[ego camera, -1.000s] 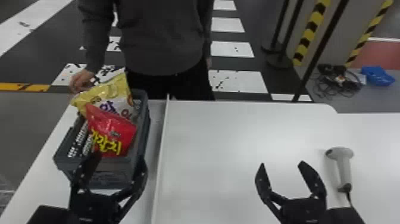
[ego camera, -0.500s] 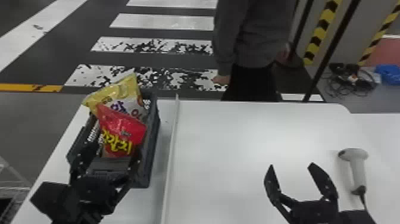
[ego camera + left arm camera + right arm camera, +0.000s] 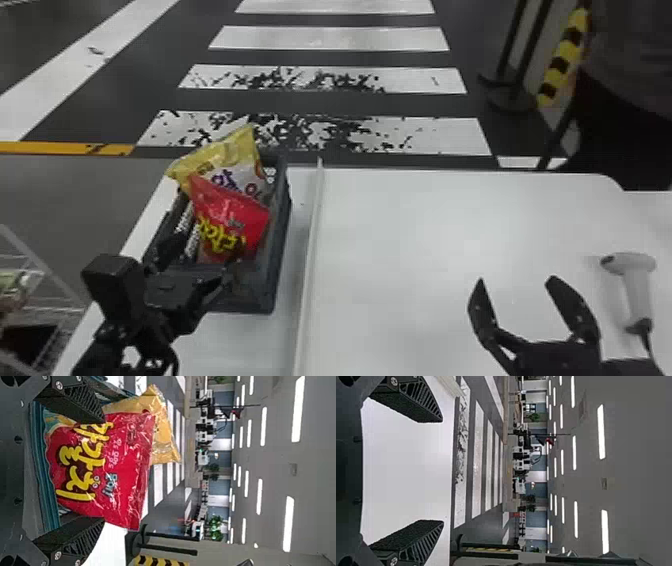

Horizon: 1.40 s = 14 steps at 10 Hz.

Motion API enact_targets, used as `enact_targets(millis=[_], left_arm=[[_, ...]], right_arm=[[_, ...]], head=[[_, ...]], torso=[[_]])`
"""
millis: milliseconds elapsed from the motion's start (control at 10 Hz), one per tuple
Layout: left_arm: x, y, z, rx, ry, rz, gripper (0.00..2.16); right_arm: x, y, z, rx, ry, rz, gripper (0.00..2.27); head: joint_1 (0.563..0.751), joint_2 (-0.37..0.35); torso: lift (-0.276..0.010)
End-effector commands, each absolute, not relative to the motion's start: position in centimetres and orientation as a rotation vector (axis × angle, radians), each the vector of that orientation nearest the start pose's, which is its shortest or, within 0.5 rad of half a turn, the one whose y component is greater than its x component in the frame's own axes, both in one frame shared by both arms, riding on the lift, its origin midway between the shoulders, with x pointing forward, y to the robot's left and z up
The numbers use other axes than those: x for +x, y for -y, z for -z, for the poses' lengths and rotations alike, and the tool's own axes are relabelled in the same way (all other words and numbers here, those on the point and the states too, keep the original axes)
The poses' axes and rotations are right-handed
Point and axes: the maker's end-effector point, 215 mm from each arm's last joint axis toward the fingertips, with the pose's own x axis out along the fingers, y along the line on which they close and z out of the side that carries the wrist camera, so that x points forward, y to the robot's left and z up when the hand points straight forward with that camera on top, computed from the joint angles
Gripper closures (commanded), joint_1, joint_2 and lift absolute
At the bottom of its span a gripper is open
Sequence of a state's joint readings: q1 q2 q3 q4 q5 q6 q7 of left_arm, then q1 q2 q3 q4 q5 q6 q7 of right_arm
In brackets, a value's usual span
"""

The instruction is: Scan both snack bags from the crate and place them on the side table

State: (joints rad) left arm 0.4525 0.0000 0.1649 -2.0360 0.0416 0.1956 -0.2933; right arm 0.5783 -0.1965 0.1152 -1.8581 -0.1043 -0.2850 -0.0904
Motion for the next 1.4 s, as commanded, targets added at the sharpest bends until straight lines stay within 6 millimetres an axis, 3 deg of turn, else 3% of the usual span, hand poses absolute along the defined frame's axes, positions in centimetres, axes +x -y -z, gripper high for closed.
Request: enact_targets(millis=[0,300,400,700,1300], left_arm=[[46.2,-27.3,38.2,-0.023,-0.231,0.127,0.14],[47.8,-28.8,37.5,-0.035,-0.258,0.159,0.14],[48.5,-28.5,36.7,-0.027,-0.246,0.185,0.14],[49.6,-28.2,36.7,-0.019,-0.297,0.246,0.14],[52.2,-27.3,39.3,-0.05,-0.403,0.311,0.13]], right_arm=[[40.0,21.5,39.3,-0.007,-0.025,-0.083,0.08],[40.0,21.5,39.3,-0.007,-0.027,-0.083,0.08],[40.1,21.4,39.2,-0.007,-0.025,-0.083,0.08],[40.3,21.3,39.1,-0.009,-0.023,-0.087,0.08],[40.4,21.4,39.1,-0.013,-0.024,-0.09,0.08]], head=[[0.695,0.052],[0.695,0.082],[0.695,0.086],[0.695,0.085],[0.695,0.075]], torso=[[-0.095],[-0.095],[-0.095],[-0.095],[-0.095]])
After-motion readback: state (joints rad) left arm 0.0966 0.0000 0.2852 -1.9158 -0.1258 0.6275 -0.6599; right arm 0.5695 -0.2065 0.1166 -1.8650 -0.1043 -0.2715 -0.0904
